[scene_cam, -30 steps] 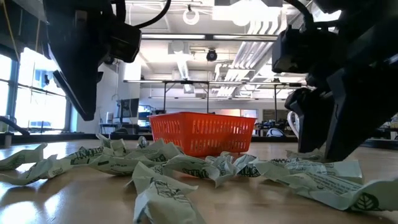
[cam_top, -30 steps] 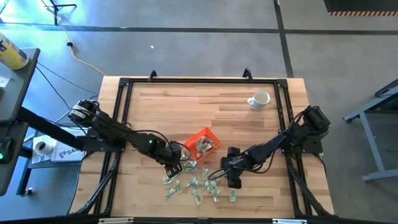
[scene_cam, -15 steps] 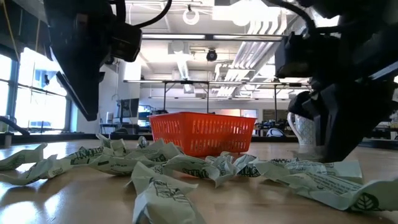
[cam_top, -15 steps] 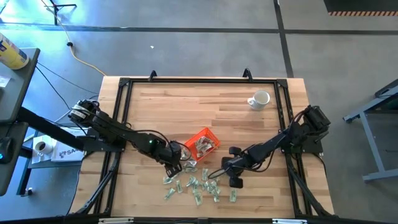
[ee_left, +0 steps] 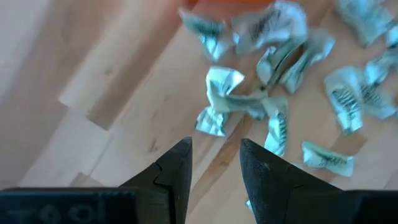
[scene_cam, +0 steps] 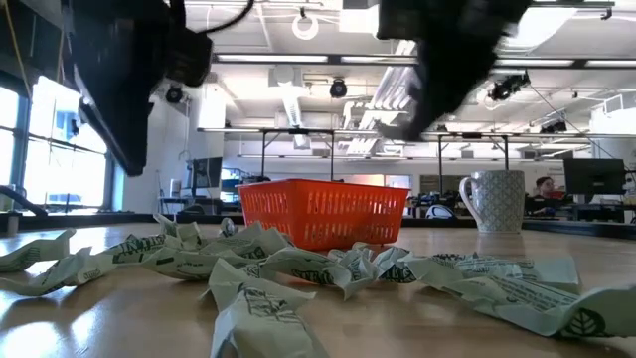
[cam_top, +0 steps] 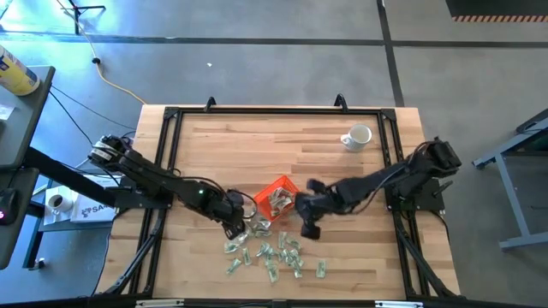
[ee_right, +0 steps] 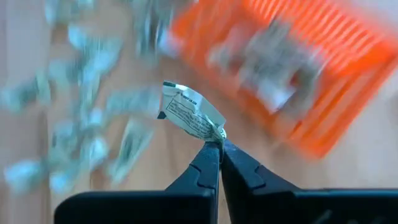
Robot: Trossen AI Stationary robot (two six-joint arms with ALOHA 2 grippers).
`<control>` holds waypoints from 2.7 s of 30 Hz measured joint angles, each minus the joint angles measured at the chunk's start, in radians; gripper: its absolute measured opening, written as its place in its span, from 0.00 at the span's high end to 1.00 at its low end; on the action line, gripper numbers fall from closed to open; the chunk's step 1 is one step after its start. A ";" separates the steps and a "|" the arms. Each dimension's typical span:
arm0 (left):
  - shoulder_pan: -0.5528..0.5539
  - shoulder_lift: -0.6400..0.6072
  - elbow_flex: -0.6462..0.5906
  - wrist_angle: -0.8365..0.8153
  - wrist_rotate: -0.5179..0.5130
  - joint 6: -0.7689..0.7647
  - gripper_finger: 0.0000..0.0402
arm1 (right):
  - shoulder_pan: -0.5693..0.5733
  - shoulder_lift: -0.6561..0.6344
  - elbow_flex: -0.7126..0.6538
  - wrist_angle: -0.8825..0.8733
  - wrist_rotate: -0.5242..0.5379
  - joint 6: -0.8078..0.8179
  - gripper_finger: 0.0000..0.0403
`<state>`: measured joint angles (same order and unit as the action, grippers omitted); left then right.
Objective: Pick and place Stevia / Truvia into bins
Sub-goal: Put the stevia packet into the orange bin
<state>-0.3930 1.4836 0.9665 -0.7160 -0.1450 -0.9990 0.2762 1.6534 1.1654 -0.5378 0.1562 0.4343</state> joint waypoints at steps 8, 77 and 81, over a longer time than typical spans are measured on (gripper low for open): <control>-0.028 -0.035 0.000 -0.026 -0.076 -0.012 0.58 | -0.189 0.047 0.017 0.119 -0.115 -0.099 0.88; 0.072 0.122 -0.159 0.433 0.169 -0.305 0.68 | -0.018 -0.041 -0.220 -0.057 -0.059 0.500 0.27; 0.072 0.122 -0.159 0.433 0.173 -0.269 0.84 | -0.018 -0.041 -0.220 -0.061 -0.058 0.499 0.27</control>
<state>-0.3206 1.6058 0.8078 -0.2825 0.0278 -1.2675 0.2580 1.6127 0.9451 -0.5988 0.0978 0.9329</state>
